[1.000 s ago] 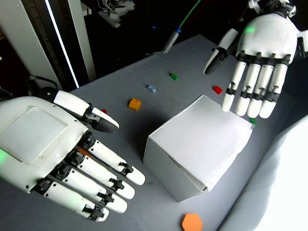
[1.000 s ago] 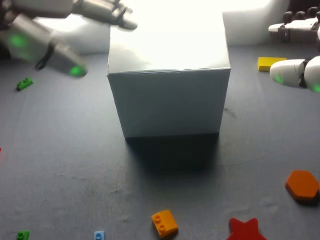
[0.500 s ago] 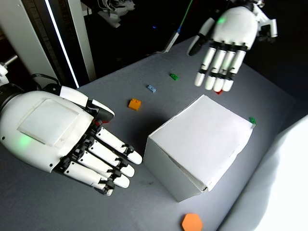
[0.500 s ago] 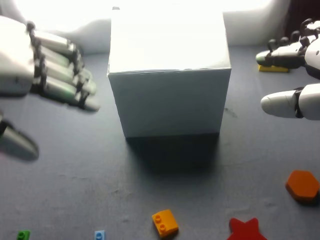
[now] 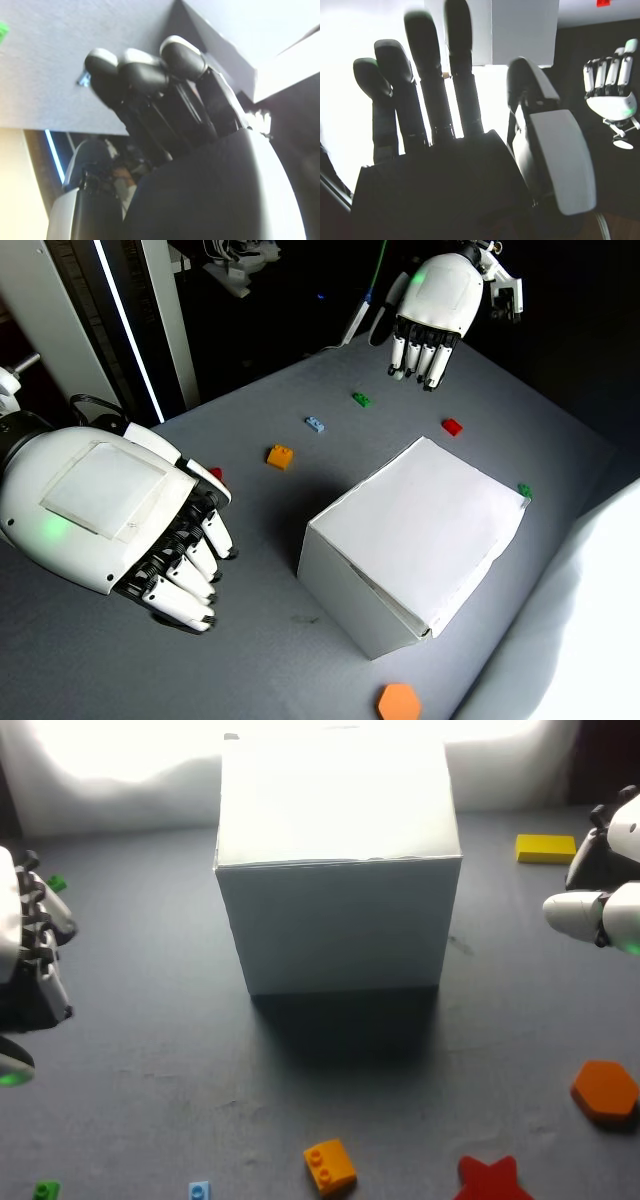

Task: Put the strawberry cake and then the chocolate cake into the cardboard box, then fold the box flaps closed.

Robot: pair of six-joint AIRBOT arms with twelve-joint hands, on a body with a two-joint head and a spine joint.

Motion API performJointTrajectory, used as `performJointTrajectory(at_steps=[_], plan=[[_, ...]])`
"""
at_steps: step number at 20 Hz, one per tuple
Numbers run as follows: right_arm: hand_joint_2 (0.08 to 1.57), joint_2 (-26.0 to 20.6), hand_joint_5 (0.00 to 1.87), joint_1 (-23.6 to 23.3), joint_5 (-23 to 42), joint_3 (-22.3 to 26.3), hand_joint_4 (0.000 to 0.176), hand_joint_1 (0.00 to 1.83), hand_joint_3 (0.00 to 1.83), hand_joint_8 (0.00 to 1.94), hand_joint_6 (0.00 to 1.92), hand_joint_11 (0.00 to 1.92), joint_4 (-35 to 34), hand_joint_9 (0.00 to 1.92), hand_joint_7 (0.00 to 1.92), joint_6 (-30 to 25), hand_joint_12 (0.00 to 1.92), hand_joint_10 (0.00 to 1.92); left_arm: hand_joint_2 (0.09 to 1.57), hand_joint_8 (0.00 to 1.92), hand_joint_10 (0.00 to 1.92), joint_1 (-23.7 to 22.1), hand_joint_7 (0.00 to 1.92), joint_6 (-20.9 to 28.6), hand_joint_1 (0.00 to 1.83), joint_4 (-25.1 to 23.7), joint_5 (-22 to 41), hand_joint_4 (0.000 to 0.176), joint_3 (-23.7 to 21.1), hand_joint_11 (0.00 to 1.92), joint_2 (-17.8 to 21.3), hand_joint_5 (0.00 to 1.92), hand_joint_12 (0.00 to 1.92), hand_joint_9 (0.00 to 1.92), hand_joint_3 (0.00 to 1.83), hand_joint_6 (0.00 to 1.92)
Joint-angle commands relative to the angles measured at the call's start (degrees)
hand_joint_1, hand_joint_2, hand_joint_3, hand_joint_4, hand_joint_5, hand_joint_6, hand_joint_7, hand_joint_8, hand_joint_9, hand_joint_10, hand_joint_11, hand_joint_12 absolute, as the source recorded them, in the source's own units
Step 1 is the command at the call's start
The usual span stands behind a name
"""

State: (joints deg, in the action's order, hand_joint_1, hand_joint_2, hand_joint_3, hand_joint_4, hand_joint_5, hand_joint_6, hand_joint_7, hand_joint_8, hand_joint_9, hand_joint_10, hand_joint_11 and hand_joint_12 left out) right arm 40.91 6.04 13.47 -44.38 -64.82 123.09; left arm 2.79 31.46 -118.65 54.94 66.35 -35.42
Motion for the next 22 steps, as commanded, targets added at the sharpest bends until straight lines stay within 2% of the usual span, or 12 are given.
performJointTrajectory(at_steps=[1,3,5,7,10,15,19,22], plan=[[1.55,-0.8,1.04,-0.3,3.6,0.1,0.0,0.1,0.03,1.81,1.64,1.19,1.2,1.31,1.31,0.1,1.92,1.92,1.52,1.82,1.92,-0.6,1.17,0.2,0.15,3.6,-0.4,0.0,-0.1,1.06,1.1,1.08,1.92,1.17,0.02,1.87],[1.56,-0.8,1.04,-0.3,3.7,0.2,0.0,0.21,0.02,1.91,1.82,1.2,1.2,1.31,1.29,0.3,1.92,1.92,1.55,1.89,1.92,-0.6,1.17,0.5,0.28,4.6,0.0,0.0,0.0,1.1,2.8,1.08,1.92,1.19,0.01,1.92],[1.55,-0.8,1.06,-0.2,3.7,0.3,0.0,0.29,0.01,1.91,1.91,1.21,1.2,1.32,1.28,0.4,1.92,1.92,1.55,1.91,1.92,-0.7,1.16,0.5,0.29,5.2,0.1,0.0,0.6,1.09,3.9,1.06,1.92,1.19,0.0,1.92],[1.54,-0.8,1.03,-0.2,4.0,0.5,0.0,0.37,0.0,1.93,1.9,1.16,1.2,1.29,1.24,0.4,1.92,1.92,1.55,1.9,1.92,-0.6,1.15,0.6,0.29,5.2,0.6,0.0,1.5,1.09,4.9,1.04,1.92,1.18,0.0,1.92],[1.57,-0.8,1.08,-0.2,4.1,0.8,0.0,0.17,0.04,1.91,1.92,1.21,1.2,1.32,1.28,0.5,1.92,1.92,1.53,1.88,1.92,-0.8,1.09,0.9,0.33,6.5,0.9,0.0,5.0,1.0,4.8,0.99,1.92,1.1,0.0,1.89],[1.54,-0.8,1.08,-0.2,4.5,0.9,0.0,0.33,0.01,1.89,1.92,1.19,1.2,1.29,1.26,0.7,1.92,1.92,1.52,1.81,1.92,-1.7,1.12,1.0,0.34,7.1,0.8,0.0,6.0,1.04,4.4,1.02,1.92,1.1,0.0,1.83],[1.43,-0.7,1.13,-0.3,6.3,0.9,0.0,0.55,0.0,1.91,1.86,1.19,1.2,1.33,1.31,0.7,1.92,1.92,1.51,1.87,1.92,-1.8,1.12,1.3,0.39,7.9,1.1,0.0,8.2,1.04,3.8,1.02,1.92,1.12,0.0,1.89],[1.47,-0.7,1.06,-0.4,7.6,0.9,0.0,0.51,0.0,1.89,1.74,1.06,1.2,1.25,1.25,0.0,1.92,1.92,1.5,1.88,1.92,-1.8,1.12,1.4,0.43,8.5,1.1,0.0,10.1,1.01,3.2,1.01,1.92,1.13,0.0,1.88]])
